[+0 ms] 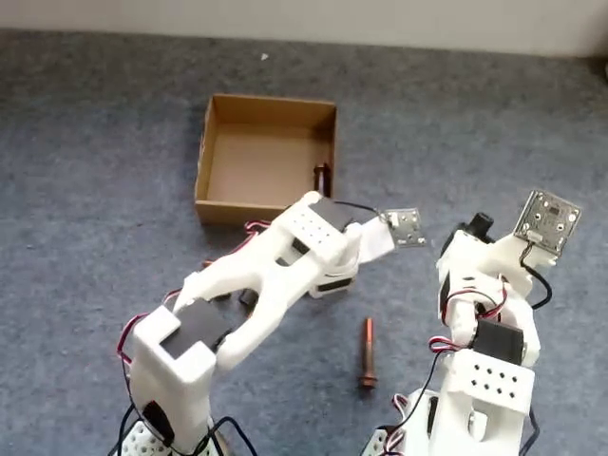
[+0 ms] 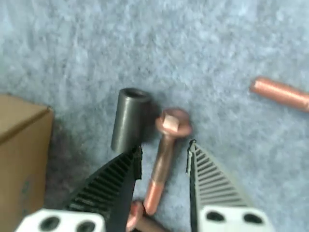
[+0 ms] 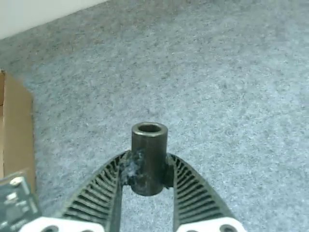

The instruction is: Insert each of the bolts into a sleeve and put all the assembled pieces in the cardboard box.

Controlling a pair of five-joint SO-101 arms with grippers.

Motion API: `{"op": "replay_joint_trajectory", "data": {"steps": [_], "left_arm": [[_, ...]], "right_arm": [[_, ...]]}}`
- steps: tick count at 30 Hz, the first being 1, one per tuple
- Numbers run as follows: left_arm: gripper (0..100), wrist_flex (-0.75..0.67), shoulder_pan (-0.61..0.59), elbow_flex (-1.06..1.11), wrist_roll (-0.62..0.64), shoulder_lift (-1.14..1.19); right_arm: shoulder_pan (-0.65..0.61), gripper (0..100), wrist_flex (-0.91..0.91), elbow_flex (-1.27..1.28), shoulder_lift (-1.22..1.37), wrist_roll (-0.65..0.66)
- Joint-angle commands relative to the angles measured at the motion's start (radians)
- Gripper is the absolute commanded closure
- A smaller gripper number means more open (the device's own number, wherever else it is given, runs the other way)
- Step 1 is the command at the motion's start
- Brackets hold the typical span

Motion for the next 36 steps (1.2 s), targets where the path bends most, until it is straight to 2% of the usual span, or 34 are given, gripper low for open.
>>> {"op": "replay_joint_trajectory", "data": {"steps": [1, 9, 11, 14, 17, 19, 23, 29, 36], "left_arm": [[82, -0.003, 0.008, -0.081, -0.008, 0.028], [82, 0.005, 0.007, -0.165, -0.002, 0.142], [86, 0.005, 0.008, -0.163, -0.002, 0.142], [99, 0.005, 0.022, -0.163, -0.002, 0.142], [99, 0.020, 0.031, -0.165, 0.009, 0.136], [100, 0.032, 0.030, -0.163, 0.060, 0.110], [100, 0.054, 0.021, -0.137, 0.120, -0.008], [100, 0.049, 0.018, 0.042, 0.120, -0.283], [100, -0.110, -0.079, 0.289, 0.247, -0.641]], "right_arm": [[0.010, 99.2, -0.024, -0.012, -0.031, -0.002], [0.008, 99.2, -0.024, -0.012, -0.031, -0.002], [0.008, 99.2, -0.024, -0.012, -0.031, -0.002], [0.008, 99.2, -0.024, -0.012, -0.031, -0.002], [0.007, 99.2, -0.024, -0.012, -0.031, -0.002], [0.007, 99.2, -0.024, -0.012, -0.031, -0.002], [0.007, 99.2, -0.024, -0.012, -0.031, -0.002], [0.005, 99.2, -0.022, -0.012, -0.038, 0.020], [-0.059, 99.2, -0.016, -0.012, -0.039, 0.075]]}}
